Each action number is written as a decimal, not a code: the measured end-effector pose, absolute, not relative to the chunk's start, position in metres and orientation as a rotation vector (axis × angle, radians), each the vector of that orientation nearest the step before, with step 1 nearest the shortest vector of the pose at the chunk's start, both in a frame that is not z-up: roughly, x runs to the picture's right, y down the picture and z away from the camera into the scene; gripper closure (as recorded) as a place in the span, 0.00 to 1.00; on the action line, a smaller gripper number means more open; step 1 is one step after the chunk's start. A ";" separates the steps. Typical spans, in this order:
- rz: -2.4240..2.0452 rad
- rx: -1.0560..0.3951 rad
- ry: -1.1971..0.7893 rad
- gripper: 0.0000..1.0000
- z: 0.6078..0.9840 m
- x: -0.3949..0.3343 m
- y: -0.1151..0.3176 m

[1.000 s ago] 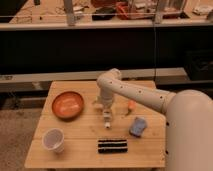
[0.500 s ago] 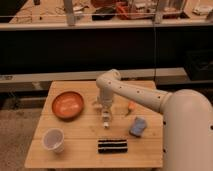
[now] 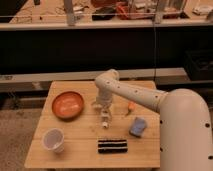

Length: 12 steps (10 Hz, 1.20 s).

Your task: Place the bottle in the ceramic bowl

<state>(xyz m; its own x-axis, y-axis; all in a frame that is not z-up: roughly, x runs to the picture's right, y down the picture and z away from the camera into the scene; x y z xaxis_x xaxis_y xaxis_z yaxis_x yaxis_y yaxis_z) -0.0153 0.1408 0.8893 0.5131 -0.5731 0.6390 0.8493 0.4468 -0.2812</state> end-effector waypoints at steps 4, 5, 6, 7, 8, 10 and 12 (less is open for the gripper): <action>-0.933 -0.637 -0.507 0.20 0.892 -0.017 0.143; -0.935 -0.639 -0.510 0.20 0.892 -0.019 0.143; -0.940 -0.641 -0.514 0.20 0.893 -0.020 0.144; -0.943 -0.641 -0.516 0.20 0.893 -0.022 0.144; -0.945 -0.641 -0.518 0.20 0.894 -0.022 0.144; -0.949 -0.642 -0.521 0.22 0.895 -0.022 0.144; -0.956 -0.642 -0.525 0.24 0.896 -0.024 0.144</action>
